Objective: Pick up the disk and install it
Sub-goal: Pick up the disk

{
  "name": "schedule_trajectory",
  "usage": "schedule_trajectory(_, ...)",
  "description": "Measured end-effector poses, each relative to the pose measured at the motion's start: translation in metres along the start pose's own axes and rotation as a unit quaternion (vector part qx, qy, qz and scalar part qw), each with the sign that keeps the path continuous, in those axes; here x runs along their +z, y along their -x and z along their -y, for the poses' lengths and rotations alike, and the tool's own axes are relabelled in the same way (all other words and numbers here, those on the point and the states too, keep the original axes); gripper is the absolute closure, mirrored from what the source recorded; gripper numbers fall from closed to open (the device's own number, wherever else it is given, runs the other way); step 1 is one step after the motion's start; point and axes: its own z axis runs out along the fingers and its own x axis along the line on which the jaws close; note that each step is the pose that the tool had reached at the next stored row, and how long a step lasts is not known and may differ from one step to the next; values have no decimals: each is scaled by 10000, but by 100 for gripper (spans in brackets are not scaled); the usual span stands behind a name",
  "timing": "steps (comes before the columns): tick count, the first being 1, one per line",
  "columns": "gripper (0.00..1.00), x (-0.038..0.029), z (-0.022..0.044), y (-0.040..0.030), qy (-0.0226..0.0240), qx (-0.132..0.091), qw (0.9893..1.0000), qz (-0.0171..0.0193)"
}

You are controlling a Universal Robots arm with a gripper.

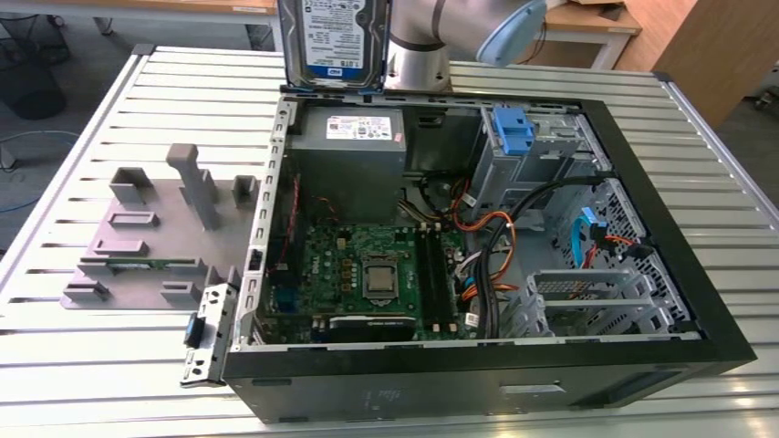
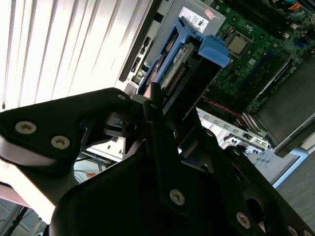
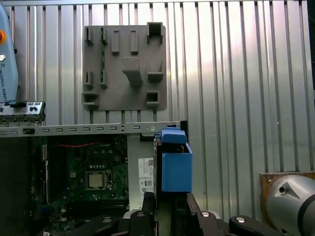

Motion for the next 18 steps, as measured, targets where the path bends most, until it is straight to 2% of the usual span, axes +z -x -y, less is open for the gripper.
schedule_trajectory(7, 65, -1, 12, 1, 0, -1, 10000, 0)
schedule_trajectory(18, 65, -7, 178, 10, 0, 0, 10000, 0)
